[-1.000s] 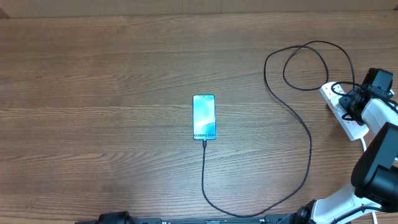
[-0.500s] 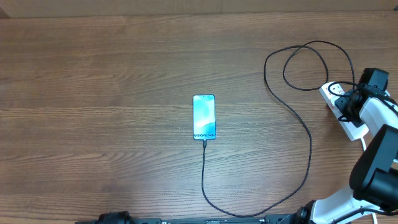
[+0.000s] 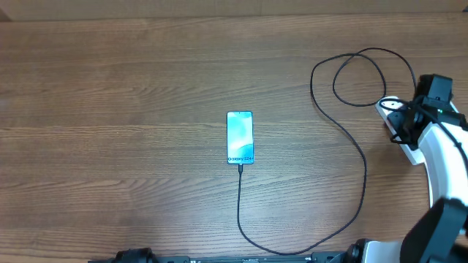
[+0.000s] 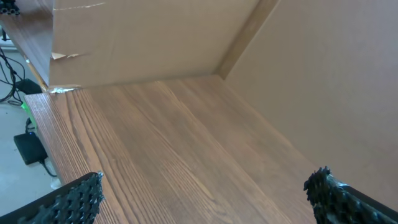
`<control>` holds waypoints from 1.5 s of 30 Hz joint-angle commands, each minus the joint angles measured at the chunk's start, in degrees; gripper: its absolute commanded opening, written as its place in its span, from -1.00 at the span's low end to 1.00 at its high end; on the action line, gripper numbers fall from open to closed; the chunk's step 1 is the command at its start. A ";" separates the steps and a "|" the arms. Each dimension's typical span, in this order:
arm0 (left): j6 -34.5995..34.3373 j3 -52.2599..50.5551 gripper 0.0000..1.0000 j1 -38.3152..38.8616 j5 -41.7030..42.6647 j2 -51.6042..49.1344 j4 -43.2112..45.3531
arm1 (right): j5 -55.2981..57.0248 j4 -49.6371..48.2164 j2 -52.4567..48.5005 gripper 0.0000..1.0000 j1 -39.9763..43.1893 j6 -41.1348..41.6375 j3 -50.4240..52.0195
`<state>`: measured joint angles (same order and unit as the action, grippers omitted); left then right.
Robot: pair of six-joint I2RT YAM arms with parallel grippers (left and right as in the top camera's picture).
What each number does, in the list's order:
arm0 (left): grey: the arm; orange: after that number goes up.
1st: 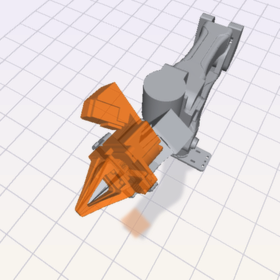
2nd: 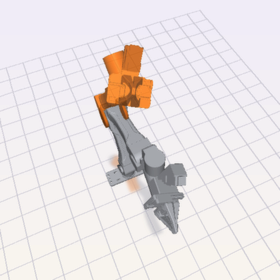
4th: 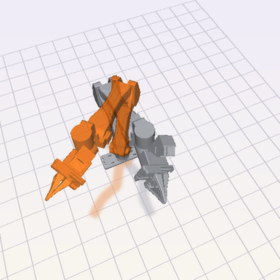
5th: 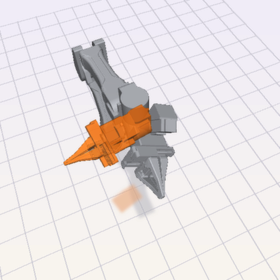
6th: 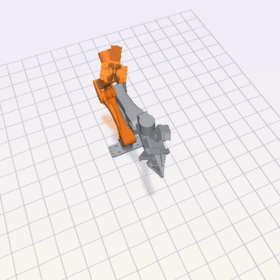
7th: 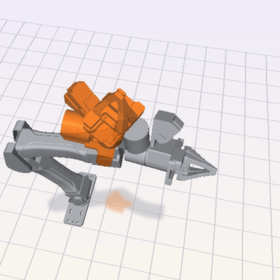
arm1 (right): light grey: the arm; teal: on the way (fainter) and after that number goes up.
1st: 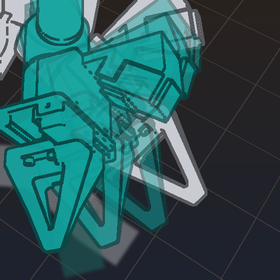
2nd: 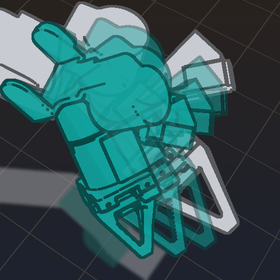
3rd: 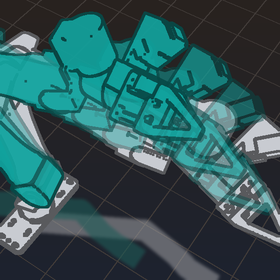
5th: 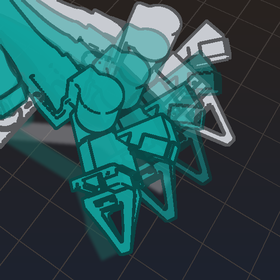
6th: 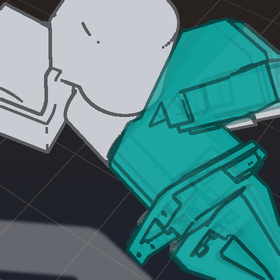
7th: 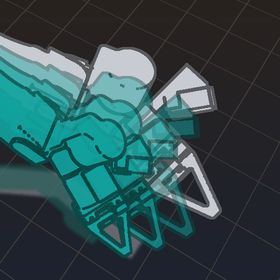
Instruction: Plug charger to phone and switch on socket
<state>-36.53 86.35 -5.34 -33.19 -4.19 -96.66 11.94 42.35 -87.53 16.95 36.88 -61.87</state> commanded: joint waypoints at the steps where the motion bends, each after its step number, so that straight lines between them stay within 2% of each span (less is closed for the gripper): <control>1: -0.63 0.13 0.99 -1.40 -0.22 4.02 -0.13 | -3.80 0.31 3.06 -0.92 -4.00 -0.33 0.26; 11: -0.76 1.73 0.99 -1.88 -0.22 3.91 -0.11 | -5.66 -0.26 4.17 -0.92 -18.60 -3.52 0.24; 16: -0.76 1.73 0.99 -1.86 -0.22 3.91 -0.11 | -5.68 -0.66 6.40 -0.90 -20.98 -4.13 -0.26; 18: -0.76 1.73 0.99 -1.86 -0.22 3.91 -0.11 | -5.66 -0.63 8.00 -0.83 -21.05 -4.15 -0.59; 20: -0.76 1.73 0.99 -1.86 -0.22 3.91 -0.11 | -5.66 -0.63 9.68 -0.32 -21.05 -4.11 -0.61; 21: -0.76 1.73 0.99 -1.86 -0.22 3.91 -0.11 | -5.66 -0.52 10.36 0.00 -21.05 -4.11 -0.61; 23: -0.76 1.73 0.99 -1.86 -0.22 3.91 -0.11 | -5.86 0.74 11.34 0.16 -21.05 -4.11 -0.61; 24: -0.76 1.73 0.99 -1.86 -0.20 3.91 -0.11 | -6.32 1.49 11.72 0.36 -21.05 -4.11 -0.61; 25: -0.76 1.73 0.99 -1.86 -0.22 3.91 -0.11 | -6.99 2.08 11.87 0.75 -21.05 -4.13 -0.61; 27: -0.76 1.73 0.99 -1.86 -0.20 3.91 -0.11 | -7.21 3.10 11.89 1.00 -21.05 -4.09 -0.61; 32: -0.76 1.73 0.99 -1.86 -0.20 3.91 -0.11 | -9.97 3.63 11.87 1.00 -21.05 -4.11 -0.61; 45: -0.76 1.70 0.99 -1.86 -0.22 3.91 -0.11 | -3.85 3.30 11.87 1.00 -21.00 -3.89 -0.35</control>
<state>-36.53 88.14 -6.87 -33.17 -0.95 -96.71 5.52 46.72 -76.34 -4.12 32.84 -61.87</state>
